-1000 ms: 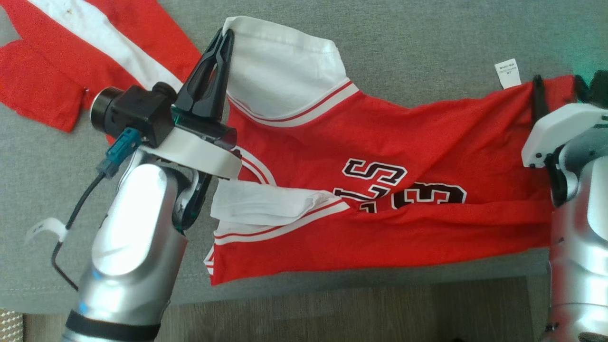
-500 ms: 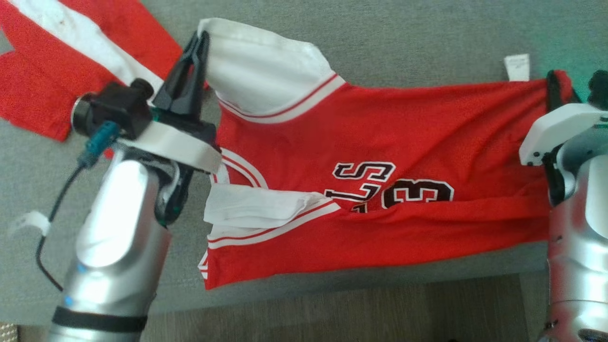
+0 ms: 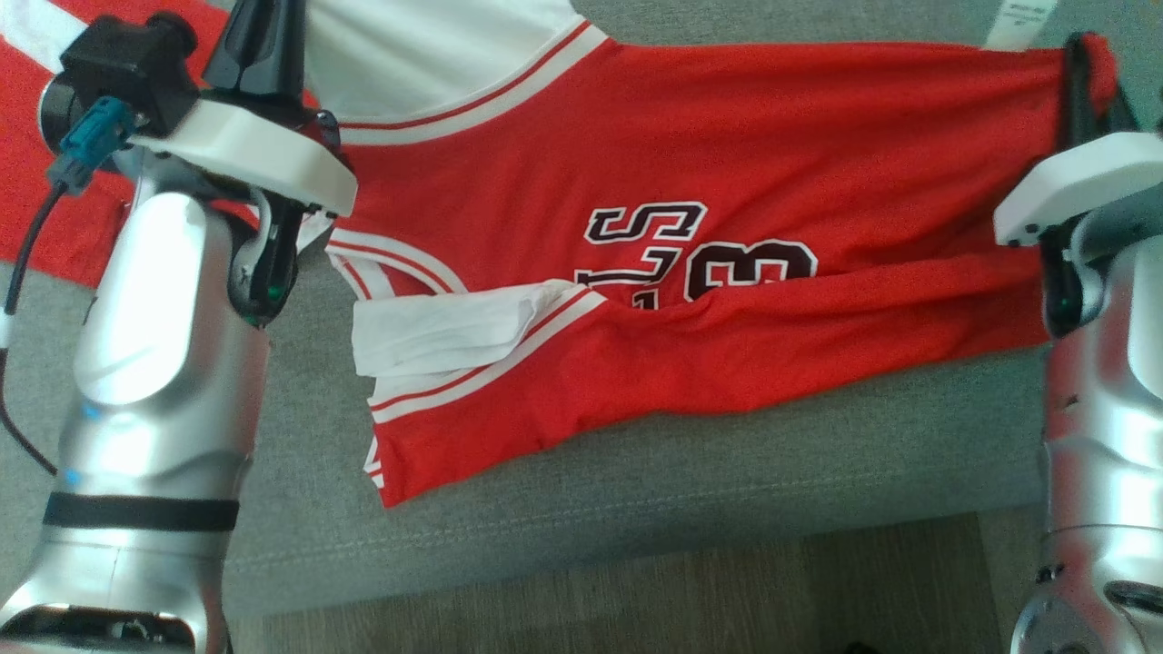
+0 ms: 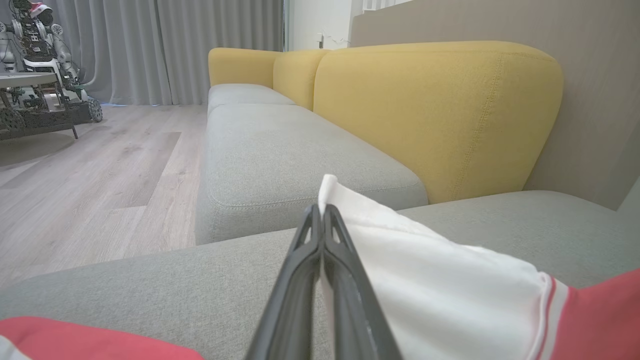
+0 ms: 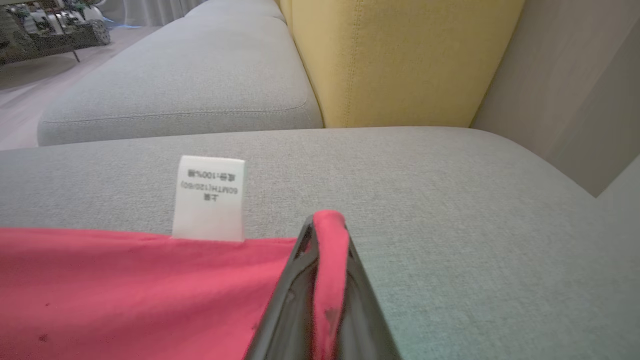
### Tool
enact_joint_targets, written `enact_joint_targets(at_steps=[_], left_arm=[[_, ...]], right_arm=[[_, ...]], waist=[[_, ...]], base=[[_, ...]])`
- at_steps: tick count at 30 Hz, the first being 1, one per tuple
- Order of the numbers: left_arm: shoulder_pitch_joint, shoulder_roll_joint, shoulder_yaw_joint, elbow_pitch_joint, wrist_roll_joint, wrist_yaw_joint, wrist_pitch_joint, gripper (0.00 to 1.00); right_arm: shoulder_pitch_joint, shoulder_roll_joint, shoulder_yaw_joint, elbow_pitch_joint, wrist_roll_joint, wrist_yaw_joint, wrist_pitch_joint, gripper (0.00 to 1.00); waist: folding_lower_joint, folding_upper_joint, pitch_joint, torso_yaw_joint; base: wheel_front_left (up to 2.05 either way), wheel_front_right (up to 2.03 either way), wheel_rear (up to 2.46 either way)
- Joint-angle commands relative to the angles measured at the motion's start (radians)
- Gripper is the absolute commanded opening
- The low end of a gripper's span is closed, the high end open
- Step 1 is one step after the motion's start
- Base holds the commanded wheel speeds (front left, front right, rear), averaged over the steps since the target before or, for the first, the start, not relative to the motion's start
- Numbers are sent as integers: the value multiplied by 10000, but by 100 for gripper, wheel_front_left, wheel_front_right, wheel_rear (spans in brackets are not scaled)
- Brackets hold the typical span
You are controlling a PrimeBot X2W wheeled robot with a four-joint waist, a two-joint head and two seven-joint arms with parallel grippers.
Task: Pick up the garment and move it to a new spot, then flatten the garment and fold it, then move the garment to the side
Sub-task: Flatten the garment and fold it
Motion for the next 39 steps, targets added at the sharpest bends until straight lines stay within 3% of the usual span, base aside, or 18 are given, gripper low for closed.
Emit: enact_joint_targets(at_steps=[1,13,26,36,39], left_arm=[[-340,377,401,-265,-35,43,-61,0],[1297,557,3,-1760,-185,-116,-61,0],[4323,1485,-499,-4890,-1555,-165,645,0],[5781,3596,-1961,-6849,-2927,-172,2255,0],[5941,3914,-2233,-6988,-3146,-173,2469,0]], right_arm=[[-256,-62,263,-215,110,-4,-147,0],[729,-353,758,-673,728,-4,-662,0],[2692,-658,1180,-2320,1305,-4,136,0],[4041,-1219,1748,-3202,1698,-4,1012,0],[4249,-1303,1816,-3384,1778,-4,1220,0]], waist=[[0,0,4,6],[0,0,-351,228],[0,0,-1114,545],[0,0,-1452,761],[0,0,-1492,752]], base=[[0,0,0],[0,0,0],[0,0,0],[0,0,0],[0,0,0]])
